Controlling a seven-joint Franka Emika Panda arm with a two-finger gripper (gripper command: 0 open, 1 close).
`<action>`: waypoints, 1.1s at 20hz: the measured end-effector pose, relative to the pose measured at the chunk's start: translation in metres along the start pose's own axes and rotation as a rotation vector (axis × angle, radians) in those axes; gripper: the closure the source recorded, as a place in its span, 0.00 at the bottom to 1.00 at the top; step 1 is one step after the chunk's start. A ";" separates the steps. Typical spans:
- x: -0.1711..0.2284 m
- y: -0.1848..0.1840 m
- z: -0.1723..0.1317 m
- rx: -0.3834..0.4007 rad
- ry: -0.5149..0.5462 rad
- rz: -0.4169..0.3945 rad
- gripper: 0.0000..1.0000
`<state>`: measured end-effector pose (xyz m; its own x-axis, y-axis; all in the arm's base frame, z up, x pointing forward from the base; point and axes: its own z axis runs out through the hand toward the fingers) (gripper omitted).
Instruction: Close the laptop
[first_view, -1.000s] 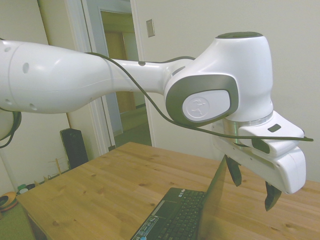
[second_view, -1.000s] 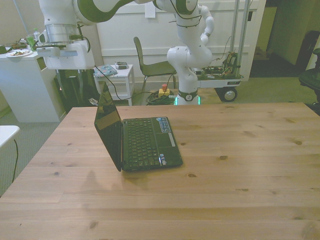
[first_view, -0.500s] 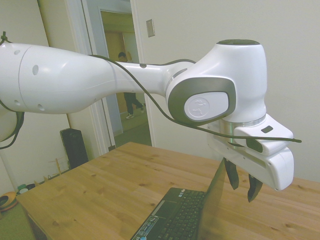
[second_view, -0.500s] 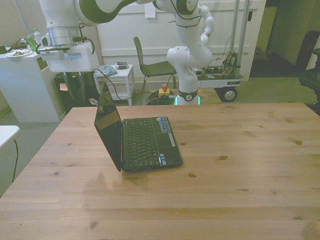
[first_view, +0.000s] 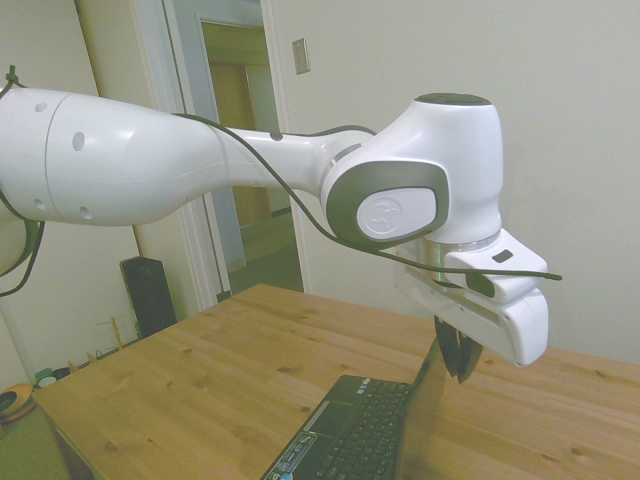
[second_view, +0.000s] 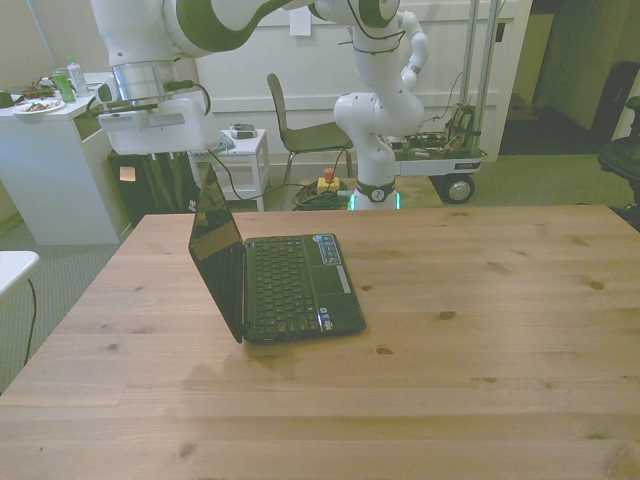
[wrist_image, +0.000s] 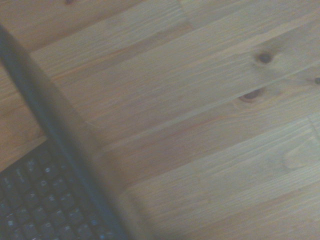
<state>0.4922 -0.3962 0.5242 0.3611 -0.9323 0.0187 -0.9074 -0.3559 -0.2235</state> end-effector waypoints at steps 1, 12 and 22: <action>-0.006 -0.007 0.001 -0.004 -0.002 -0.011 1.00; -0.125 -0.100 0.078 -0.051 -0.067 -0.152 1.00; -0.165 -0.097 0.132 -0.091 -0.118 -0.170 1.00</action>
<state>0.5486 -0.1992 0.4145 0.5281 -0.8465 -0.0672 -0.8452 -0.5163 -0.1380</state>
